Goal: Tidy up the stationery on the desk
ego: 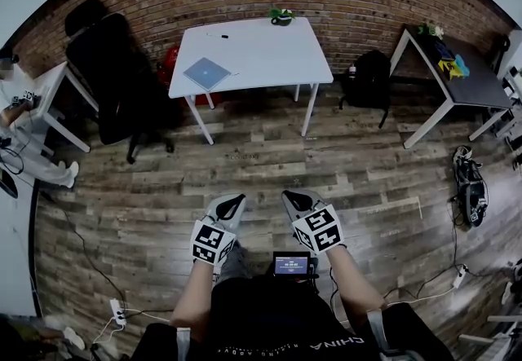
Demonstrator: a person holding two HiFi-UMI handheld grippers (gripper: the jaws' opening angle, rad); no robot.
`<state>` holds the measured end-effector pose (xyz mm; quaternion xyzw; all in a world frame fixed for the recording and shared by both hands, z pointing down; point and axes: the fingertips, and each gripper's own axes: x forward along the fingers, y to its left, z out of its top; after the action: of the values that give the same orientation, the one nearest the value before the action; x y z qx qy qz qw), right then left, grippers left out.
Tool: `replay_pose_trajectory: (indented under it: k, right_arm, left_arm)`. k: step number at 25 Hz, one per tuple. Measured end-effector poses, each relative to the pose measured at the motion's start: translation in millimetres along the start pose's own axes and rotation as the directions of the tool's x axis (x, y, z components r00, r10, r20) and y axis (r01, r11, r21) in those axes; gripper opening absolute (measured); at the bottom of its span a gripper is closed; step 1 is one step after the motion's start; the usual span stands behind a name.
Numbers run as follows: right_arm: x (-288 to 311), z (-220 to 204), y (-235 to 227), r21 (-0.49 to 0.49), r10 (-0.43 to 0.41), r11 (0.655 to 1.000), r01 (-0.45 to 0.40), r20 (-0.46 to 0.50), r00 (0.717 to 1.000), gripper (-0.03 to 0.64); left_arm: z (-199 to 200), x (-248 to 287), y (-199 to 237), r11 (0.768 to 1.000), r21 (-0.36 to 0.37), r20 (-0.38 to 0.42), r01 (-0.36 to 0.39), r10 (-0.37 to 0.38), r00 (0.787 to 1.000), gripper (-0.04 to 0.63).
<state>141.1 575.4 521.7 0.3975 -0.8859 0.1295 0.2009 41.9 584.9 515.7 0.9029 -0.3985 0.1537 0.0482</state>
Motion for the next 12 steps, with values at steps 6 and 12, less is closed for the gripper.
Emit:
replay_pose_trajectory:
  k: [6, 12]
  right_arm:
    - [37.8, 13.5, -20.3, 0.015, -0.017, 1.0, 0.017, -0.009, 1.0, 0.009]
    - [93.8, 41.1, -39.8, 0.013, -0.042, 0.999, 0.042, -0.037, 0.998, 0.009]
  left_arm:
    - [-1.7, 25.5, 40.6, 1.0, -0.013, 0.011, 0.005, -0.005, 1.0, 0.006]
    - [1.5, 59.5, 106.8, 0.999, -0.034, 0.018, 0.026, -0.026, 0.999, 0.006]
